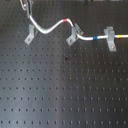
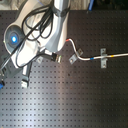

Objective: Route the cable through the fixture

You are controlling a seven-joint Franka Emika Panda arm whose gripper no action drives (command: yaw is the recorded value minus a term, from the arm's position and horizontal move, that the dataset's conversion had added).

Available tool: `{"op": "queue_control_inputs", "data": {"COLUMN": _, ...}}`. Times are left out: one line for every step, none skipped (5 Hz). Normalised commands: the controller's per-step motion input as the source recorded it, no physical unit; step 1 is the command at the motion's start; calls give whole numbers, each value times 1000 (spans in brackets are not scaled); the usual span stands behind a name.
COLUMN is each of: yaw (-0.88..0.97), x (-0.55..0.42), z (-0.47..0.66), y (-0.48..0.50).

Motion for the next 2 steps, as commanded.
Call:
{"op": "queue_control_inputs", "data": {"yaw": 263, "x": 184, "z": 22, "y": 105}}
{"op": "queue_control_inputs", "data": {"yaw": -226, "x": -300, "z": 69, "y": 72}}
